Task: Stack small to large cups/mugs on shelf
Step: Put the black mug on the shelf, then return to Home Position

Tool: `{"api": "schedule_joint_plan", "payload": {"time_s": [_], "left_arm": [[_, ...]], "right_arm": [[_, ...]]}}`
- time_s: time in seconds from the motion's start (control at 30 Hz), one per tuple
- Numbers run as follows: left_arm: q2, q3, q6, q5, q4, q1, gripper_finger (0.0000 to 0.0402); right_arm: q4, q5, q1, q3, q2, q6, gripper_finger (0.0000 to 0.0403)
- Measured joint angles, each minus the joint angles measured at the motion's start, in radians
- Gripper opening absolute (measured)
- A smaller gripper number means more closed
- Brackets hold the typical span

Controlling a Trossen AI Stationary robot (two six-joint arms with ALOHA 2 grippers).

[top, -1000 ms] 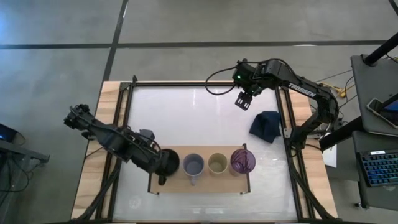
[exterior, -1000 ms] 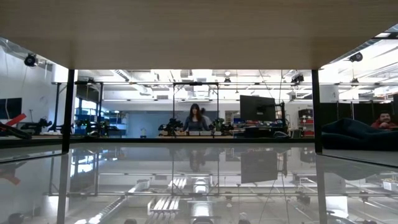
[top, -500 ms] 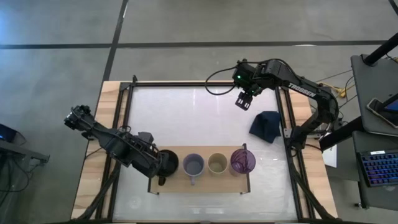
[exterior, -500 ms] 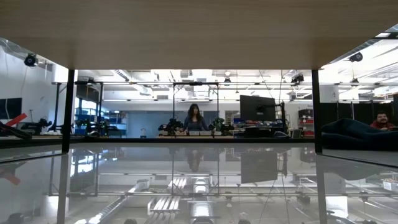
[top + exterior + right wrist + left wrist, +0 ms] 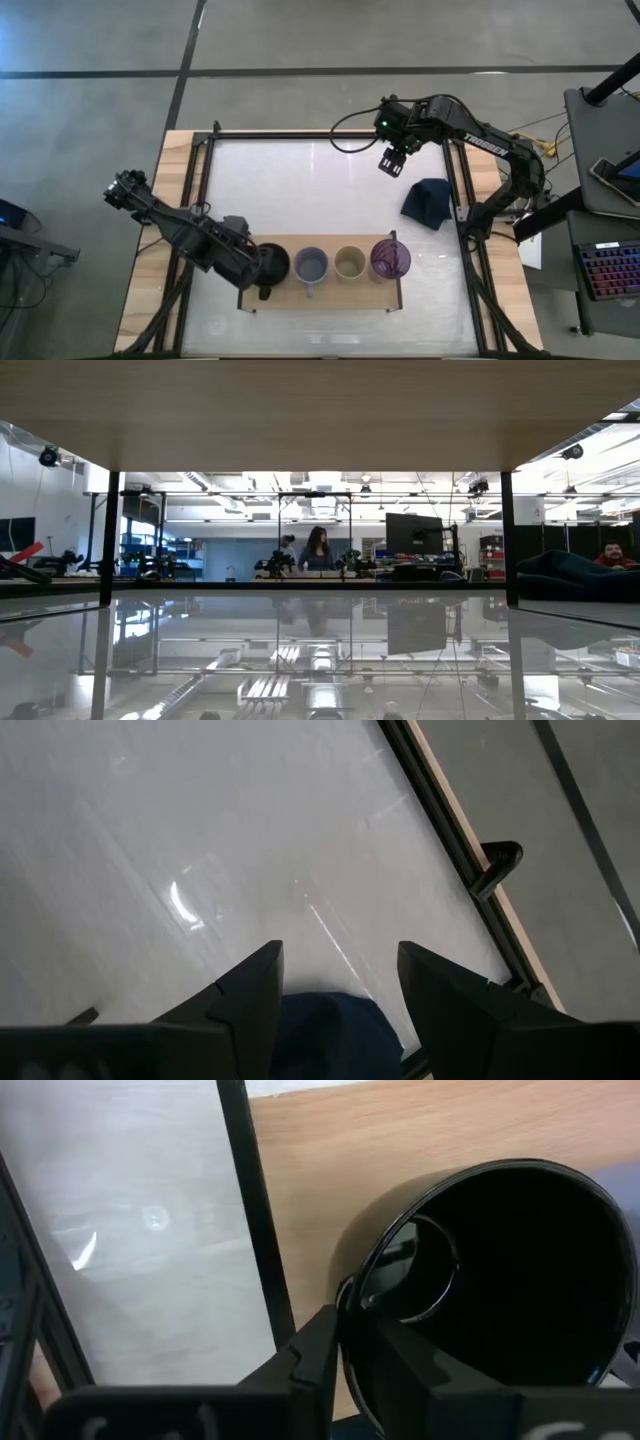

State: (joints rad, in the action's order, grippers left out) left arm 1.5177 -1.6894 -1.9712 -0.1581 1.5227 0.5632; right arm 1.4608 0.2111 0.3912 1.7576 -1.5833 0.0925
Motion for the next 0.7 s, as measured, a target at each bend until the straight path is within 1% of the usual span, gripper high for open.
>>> {"api": "schedule_joint_plan", "payload": {"time_s": [0.43, 0.53, 0.7], "left_arm": [[-0.007, -0.043, -0.013, 0.004, 0.003, 0.017, 0.0042], [-0.011, -0.066, -0.002, -0.028, 0.0, 0.021, 0.0043], [-0.029, -0.121, 0.078, -0.128, 0.004, 0.021, 0.0043]], "right_arm": [[0.0, 0.0, 0.0, 0.0, 0.0, -0.004, 0.0192], [-0.001, 0.0, 0.0, 0.0, 0.0, -0.023, 0.0192], [-0.013, -0.001, 0.0, 0.0, 0.0, -0.057, 0.0192]]}}
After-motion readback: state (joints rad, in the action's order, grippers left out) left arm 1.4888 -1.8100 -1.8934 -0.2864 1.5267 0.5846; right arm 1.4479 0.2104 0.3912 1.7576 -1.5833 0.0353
